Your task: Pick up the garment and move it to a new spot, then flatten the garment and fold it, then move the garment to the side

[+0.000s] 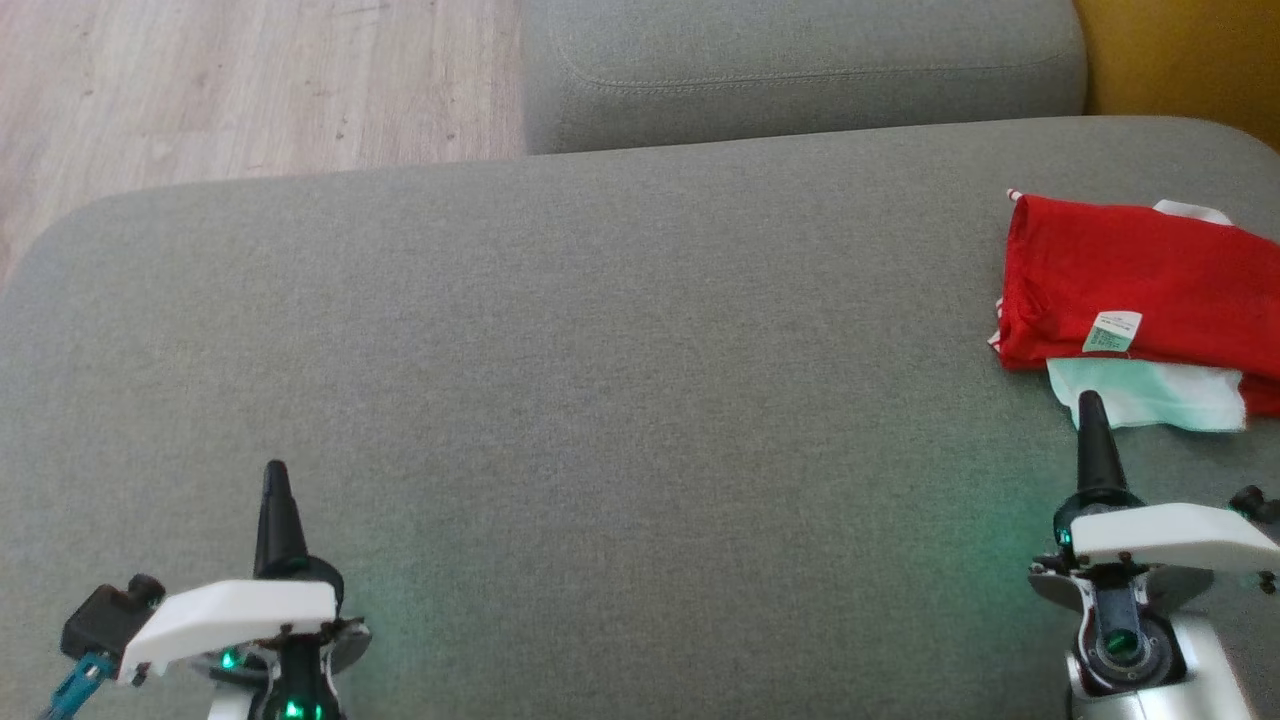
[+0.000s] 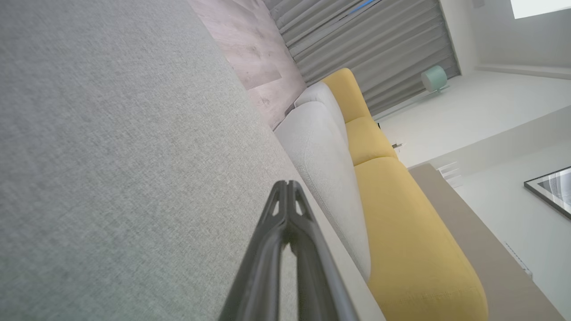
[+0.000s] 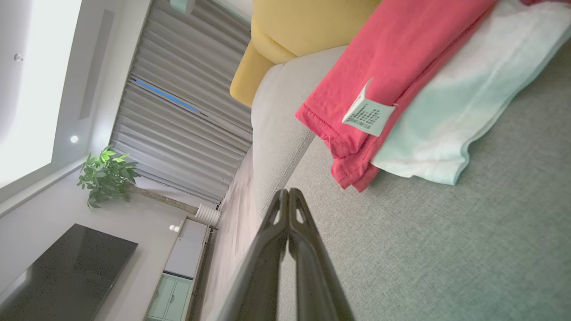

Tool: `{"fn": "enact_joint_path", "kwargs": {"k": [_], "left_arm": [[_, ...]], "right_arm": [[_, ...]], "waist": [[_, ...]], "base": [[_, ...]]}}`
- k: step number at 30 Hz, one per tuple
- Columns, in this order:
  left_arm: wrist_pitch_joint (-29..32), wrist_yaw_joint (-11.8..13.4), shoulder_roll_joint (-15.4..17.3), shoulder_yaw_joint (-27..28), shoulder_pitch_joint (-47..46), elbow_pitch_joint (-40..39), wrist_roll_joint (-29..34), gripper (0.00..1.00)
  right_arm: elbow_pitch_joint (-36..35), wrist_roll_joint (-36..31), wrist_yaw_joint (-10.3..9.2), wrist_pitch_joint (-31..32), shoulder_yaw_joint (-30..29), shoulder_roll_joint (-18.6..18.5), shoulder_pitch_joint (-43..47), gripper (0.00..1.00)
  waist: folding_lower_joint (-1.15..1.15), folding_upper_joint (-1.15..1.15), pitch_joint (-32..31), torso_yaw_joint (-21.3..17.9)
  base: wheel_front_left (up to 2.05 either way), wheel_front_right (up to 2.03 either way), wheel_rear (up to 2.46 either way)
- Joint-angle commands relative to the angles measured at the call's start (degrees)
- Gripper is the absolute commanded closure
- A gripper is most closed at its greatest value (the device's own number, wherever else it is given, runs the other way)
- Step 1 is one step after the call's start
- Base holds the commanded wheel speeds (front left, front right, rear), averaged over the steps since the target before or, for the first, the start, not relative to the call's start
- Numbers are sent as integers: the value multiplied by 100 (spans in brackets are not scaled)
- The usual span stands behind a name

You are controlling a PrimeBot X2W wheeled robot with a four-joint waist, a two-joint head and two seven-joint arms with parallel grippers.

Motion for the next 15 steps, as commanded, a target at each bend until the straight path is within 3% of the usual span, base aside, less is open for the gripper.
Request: {"fn": "enact_joint_path", "kwargs": {"k": [1, 15], "left_arm": [[75, -25, 34, 193, -178, -221, -169, 100], [313, -30, 39, 350, -163, -261, -929, 100]], "right_arm": [[-255, 204, -3, 65, 26, -19, -103, 100], [-378, 1063, -3, 298, -78, -18, -40, 100]], "waist": [[0, 0, -6, -2], [0, 0, -50, -19]], "base": [[0, 0, 0], [0, 0, 0]]}}
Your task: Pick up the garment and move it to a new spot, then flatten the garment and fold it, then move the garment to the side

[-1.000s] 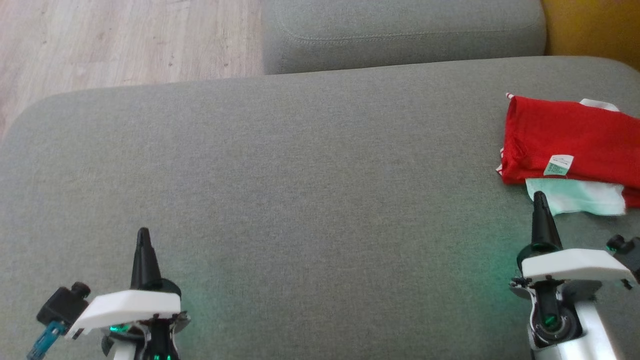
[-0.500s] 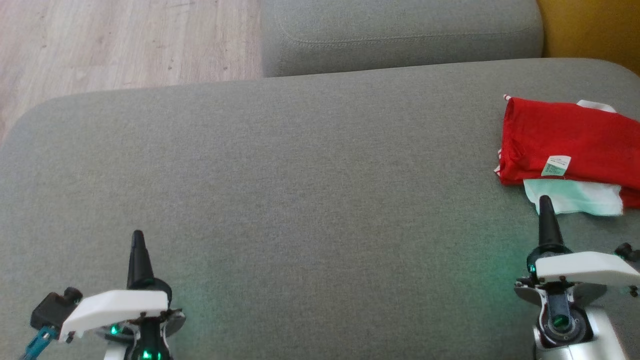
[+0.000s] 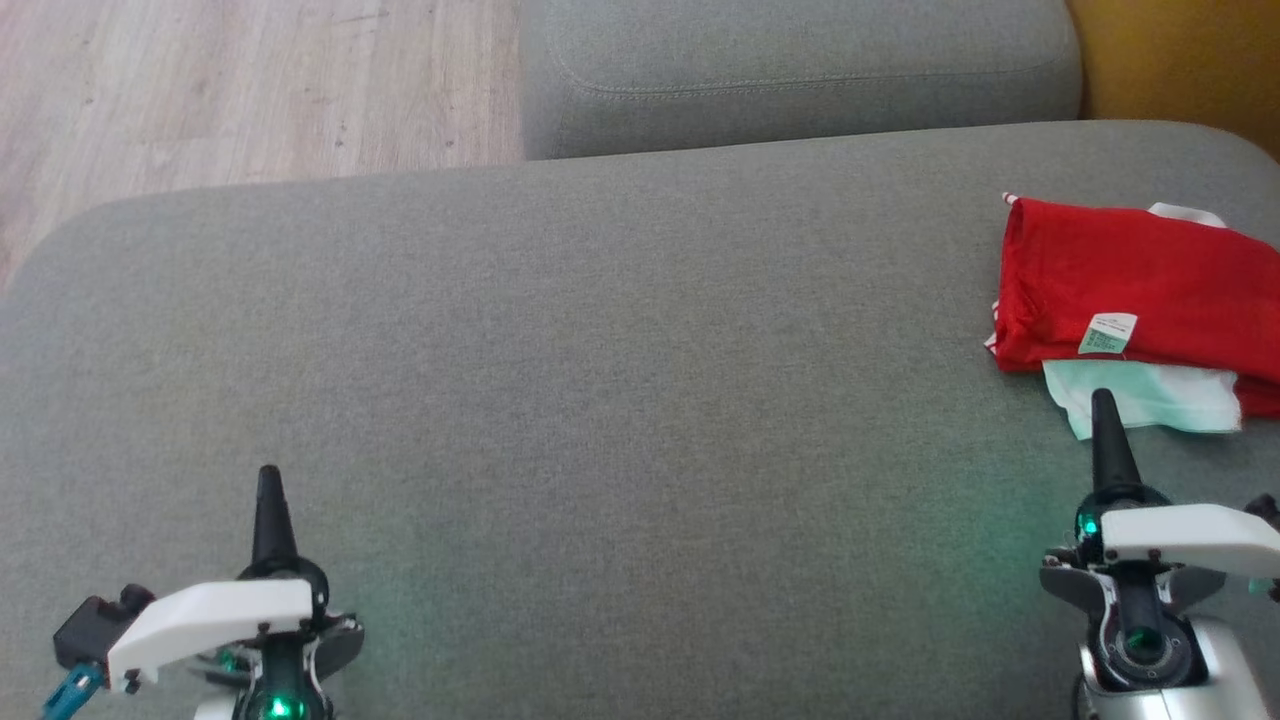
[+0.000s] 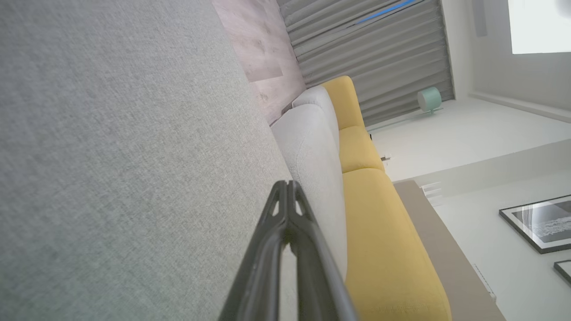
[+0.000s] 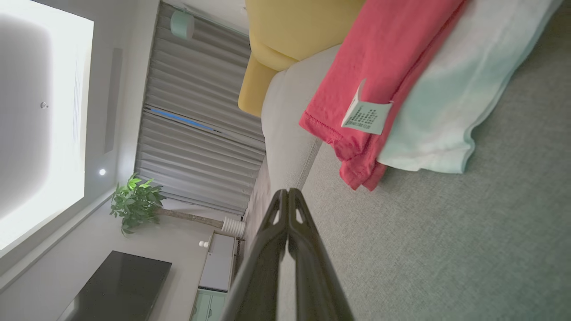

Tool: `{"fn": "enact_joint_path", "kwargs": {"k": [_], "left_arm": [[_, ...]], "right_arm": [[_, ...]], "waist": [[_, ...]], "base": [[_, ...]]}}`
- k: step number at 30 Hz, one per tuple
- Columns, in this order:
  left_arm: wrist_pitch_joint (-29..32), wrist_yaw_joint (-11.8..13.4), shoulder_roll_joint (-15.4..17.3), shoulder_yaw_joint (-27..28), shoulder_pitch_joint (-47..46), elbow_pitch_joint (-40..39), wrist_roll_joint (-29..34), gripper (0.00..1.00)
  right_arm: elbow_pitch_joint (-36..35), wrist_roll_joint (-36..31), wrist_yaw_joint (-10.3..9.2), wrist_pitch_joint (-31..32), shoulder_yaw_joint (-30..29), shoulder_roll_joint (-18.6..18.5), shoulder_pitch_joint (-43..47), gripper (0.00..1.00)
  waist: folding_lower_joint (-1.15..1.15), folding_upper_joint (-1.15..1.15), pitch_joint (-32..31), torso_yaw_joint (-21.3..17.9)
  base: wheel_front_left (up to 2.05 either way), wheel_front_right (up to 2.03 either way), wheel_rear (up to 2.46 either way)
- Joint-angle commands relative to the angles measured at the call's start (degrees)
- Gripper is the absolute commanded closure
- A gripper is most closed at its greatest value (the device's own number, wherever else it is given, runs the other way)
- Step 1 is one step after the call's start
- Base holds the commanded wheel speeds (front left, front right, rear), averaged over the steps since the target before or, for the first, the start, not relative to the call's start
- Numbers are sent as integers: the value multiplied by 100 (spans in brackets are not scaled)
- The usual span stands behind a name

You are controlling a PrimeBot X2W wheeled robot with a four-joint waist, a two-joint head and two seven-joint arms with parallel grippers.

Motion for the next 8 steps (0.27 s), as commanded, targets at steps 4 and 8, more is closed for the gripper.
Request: {"fn": "enact_joint_path", "kwargs": {"k": [4, 8], "left_arm": [[89, -30, 39, 254, -165, -224, -278, 100], [156, -31, 41, 299, -160, -235, -493, 100]], "right_arm": [[-249, 328, -3, 121, 20, -19, -53, 100], [-284, 571, -3, 187, -10, -19, -35, 100]], "waist": [[0, 0, -12, -4], [0, 0, -25, -9]], "base": [[0, 0, 0], [0, 0, 0]]}}
